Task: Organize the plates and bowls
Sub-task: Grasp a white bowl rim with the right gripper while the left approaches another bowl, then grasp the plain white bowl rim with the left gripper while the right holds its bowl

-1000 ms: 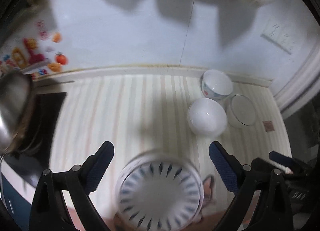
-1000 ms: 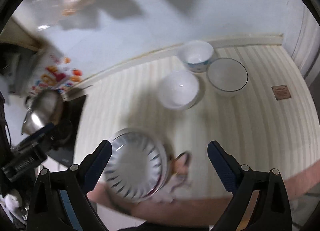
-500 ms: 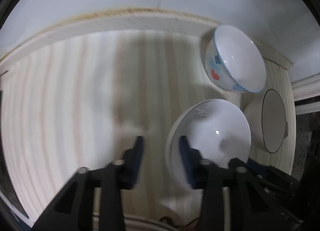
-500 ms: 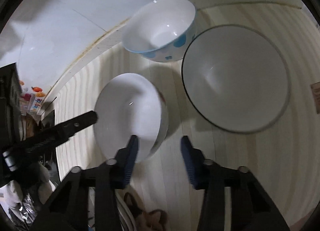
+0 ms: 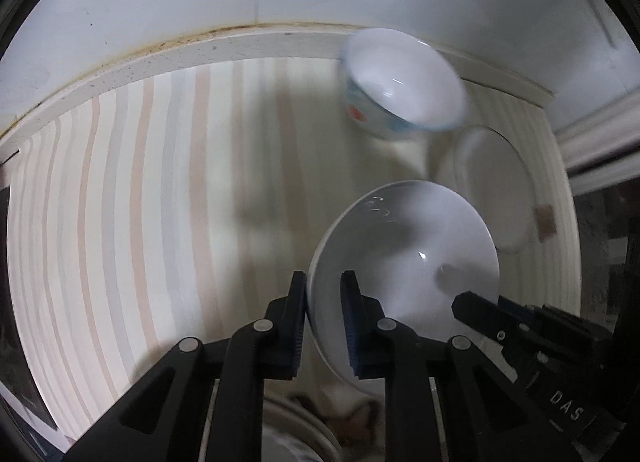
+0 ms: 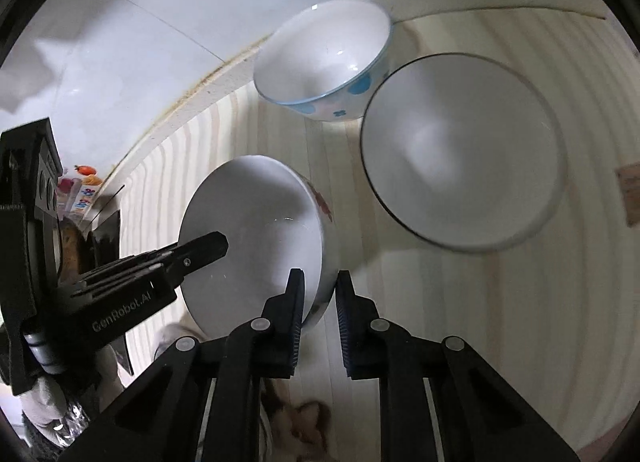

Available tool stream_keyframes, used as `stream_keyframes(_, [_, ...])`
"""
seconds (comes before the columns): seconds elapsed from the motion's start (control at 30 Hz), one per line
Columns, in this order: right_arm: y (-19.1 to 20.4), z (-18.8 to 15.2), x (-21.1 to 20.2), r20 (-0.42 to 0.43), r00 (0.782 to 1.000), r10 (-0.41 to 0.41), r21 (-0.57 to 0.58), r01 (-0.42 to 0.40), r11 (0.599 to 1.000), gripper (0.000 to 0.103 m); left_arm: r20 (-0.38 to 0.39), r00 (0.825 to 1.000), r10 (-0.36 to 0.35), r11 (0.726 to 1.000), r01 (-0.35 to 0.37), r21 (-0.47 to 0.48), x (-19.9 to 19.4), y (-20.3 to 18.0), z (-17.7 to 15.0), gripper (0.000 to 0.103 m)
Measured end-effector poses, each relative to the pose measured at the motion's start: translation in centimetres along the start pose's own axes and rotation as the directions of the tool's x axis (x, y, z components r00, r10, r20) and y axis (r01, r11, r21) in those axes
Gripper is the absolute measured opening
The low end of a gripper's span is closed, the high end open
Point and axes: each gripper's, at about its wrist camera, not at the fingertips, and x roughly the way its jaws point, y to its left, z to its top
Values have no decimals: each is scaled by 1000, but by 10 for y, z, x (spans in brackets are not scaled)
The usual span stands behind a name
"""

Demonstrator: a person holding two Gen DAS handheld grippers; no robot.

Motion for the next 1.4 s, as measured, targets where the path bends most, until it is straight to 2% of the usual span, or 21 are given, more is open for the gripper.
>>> stream_keyframes(0.17, [-12, -36, -34, -2, 1000, -12, -9, 12, 1000, 18, -2, 1000, -10, 999, 10, 49, -15, -28, -46, 15])
stream_keyframes(0.3, [-28, -70, -53, -11, 1000, -25, -2, 25, 1000, 18, -25, 999, -25, 997, 26, 68, -13, -44, -71, 15])
stream_keyframes(0.43, [-50, -100, -67, -19, 999, -34, 26, 35, 999, 18, -51, 998, -31, 995, 35, 93, -3, -55, -79, 15])
stream_keyframes(0.6, [-80, -124, -64, -39, 998, -41, 76, 44, 996, 18, -76, 997, -17, 991, 27, 132, 16, -73, -93, 15])
stream_keyframes(0.93, [-101, -141, -47, -67, 996, -57, 104, 64, 993, 18, -113, 993, 22, 987, -4, 160, 45, -92, -105, 15])
stream_keyframes(1.4, [-100, -139, -37, -84, 994, -65, 95, 73, 993, 18, -110, 992, 60, 985, -41, 170, 46, -98, -104, 15])
